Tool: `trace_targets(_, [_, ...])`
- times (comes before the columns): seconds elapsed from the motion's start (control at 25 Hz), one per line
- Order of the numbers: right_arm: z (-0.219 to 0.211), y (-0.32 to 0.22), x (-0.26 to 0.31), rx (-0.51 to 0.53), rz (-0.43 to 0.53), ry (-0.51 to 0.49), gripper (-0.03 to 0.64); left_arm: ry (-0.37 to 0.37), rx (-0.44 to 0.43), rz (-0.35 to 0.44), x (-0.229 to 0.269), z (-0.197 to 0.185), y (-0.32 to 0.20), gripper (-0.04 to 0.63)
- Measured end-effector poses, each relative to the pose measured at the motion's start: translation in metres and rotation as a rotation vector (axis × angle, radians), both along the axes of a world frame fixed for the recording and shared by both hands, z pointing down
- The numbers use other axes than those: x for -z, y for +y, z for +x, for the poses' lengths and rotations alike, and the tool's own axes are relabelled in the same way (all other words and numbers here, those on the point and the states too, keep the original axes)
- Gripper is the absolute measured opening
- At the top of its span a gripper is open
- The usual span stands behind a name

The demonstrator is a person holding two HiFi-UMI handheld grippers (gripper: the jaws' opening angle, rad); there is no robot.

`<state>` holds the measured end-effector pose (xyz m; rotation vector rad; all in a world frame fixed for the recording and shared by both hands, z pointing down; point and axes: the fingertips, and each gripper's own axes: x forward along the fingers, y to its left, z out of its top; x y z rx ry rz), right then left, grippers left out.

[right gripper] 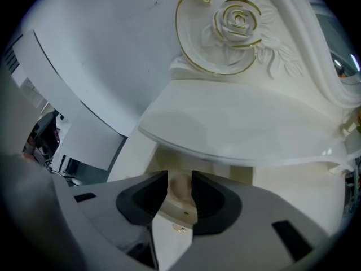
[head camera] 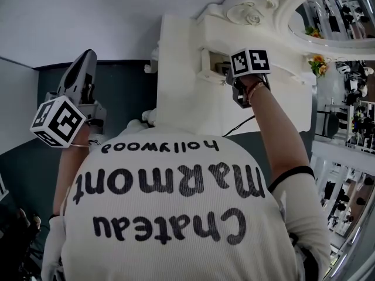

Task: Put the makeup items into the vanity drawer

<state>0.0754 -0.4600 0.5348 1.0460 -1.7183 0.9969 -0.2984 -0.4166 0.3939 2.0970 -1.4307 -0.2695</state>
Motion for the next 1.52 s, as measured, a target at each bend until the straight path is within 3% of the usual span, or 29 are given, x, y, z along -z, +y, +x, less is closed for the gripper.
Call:
trace_targets(0.52, [0.000,-0.007,-0.001,-0.084,0.011,-0.031,0.152,0.004,-0.013,-0.007,-0.005,-0.004,-0.006,0.008])
trace_targets(0.76, [0.003,-0.008,0.005,-0.184,0.035,-0.087,0.153,0.005,-0.037,-0.010,-0.006,-0.008,-0.012,0.008])
trace_targets(1.16, [0.022,-0.009,0.038,-0.385,0.184,-0.195,0.154,-0.025,-0.145,0.028,0.004,0.005,-0.023,0.008])
trace_targets(1.52, [0.017,0.028,0.063,-0.619,0.388,-0.342,0.123,-0.035,-0.302,0.057,0.011,0.056,-0.019,0.008])
